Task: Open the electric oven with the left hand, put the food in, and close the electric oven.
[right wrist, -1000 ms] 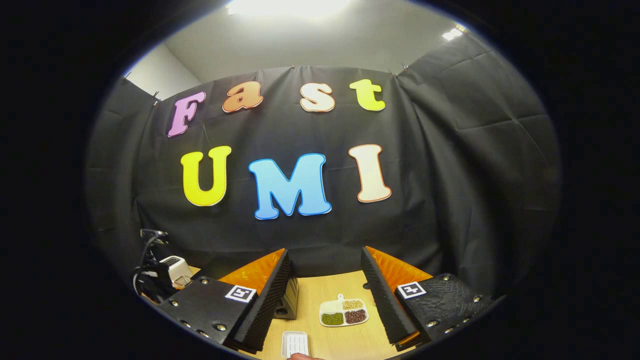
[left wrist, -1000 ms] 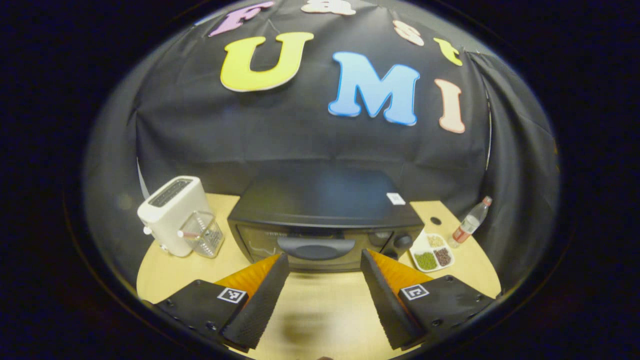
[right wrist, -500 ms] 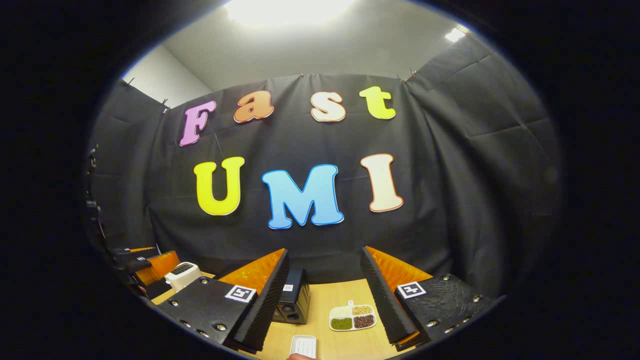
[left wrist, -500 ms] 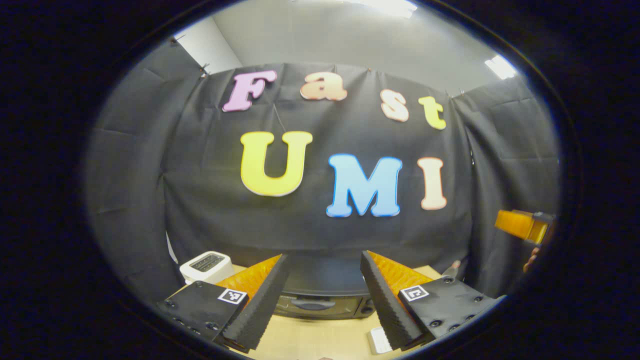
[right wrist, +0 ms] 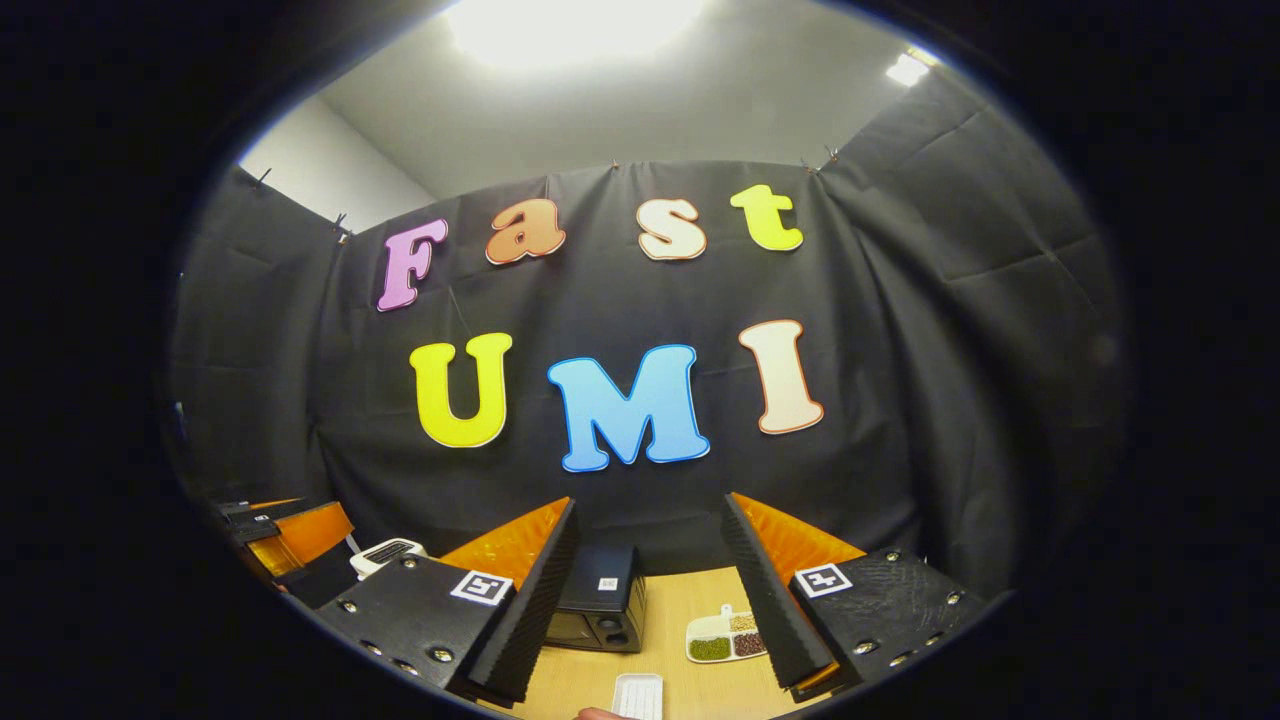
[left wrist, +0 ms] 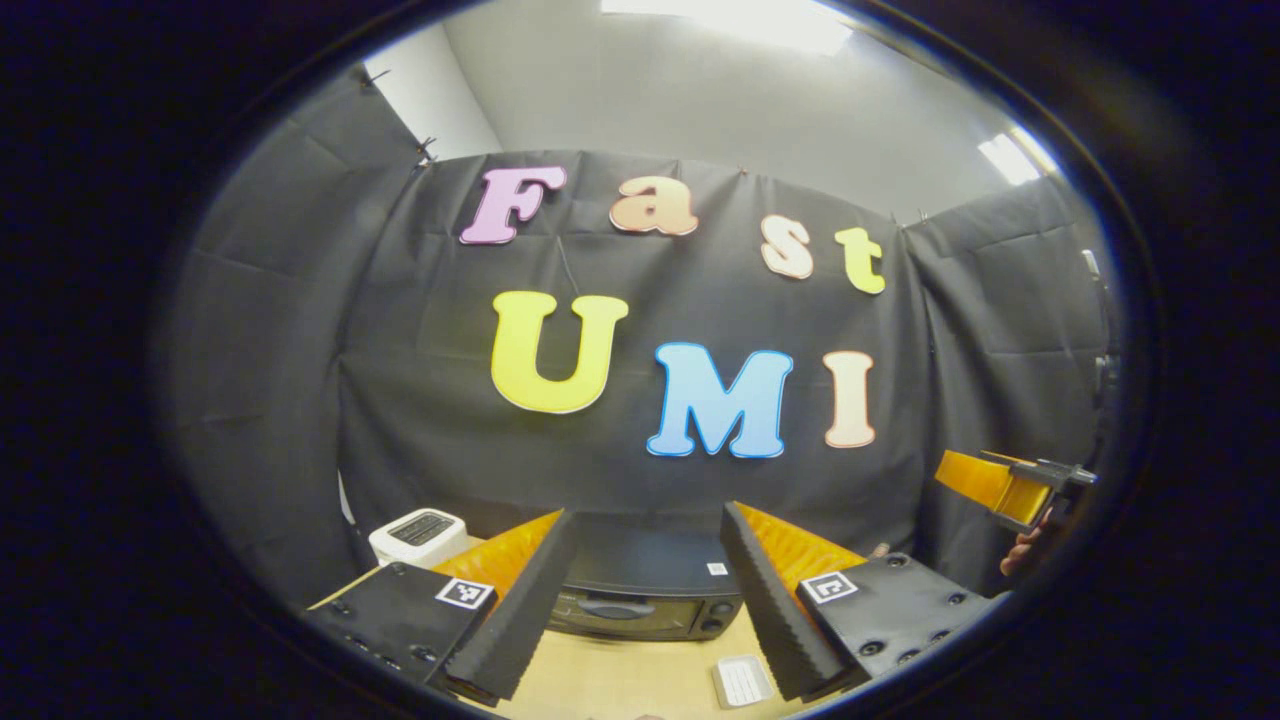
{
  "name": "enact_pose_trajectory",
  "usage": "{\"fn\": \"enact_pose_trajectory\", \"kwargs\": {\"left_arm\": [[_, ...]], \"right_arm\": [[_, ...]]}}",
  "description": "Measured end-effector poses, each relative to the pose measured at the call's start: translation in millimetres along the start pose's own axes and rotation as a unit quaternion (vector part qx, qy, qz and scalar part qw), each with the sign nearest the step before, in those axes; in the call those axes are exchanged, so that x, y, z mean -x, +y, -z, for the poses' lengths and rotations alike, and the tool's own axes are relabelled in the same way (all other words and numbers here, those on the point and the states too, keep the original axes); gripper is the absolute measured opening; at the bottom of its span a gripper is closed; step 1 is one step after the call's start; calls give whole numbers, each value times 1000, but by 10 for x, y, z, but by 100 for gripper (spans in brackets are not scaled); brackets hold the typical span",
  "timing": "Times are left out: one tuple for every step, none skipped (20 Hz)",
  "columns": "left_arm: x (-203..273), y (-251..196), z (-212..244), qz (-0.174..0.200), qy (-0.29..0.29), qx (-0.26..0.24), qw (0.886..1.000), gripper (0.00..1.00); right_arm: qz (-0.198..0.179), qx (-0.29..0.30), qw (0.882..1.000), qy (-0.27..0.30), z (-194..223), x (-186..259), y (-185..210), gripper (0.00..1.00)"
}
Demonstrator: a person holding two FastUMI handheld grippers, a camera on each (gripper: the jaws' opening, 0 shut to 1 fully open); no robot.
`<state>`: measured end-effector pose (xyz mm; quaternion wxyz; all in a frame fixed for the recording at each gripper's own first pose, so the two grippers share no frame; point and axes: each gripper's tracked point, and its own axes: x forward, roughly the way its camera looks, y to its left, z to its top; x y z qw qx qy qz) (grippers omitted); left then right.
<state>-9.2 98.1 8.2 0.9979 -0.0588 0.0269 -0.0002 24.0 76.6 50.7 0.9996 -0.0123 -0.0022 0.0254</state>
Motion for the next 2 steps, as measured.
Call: {"fn": "enact_pose_trajectory", "kwargs": {"left_arm": [[11, 44, 2, 2, 1, -1, 1000, 100], [19, 70, -5, 5, 1, 0, 1000, 100]], "right_arm": [[2, 2, 1000, 1, 4, 6, 28, 87], [3, 4, 1000, 0, 3, 15, 51, 87]]}}
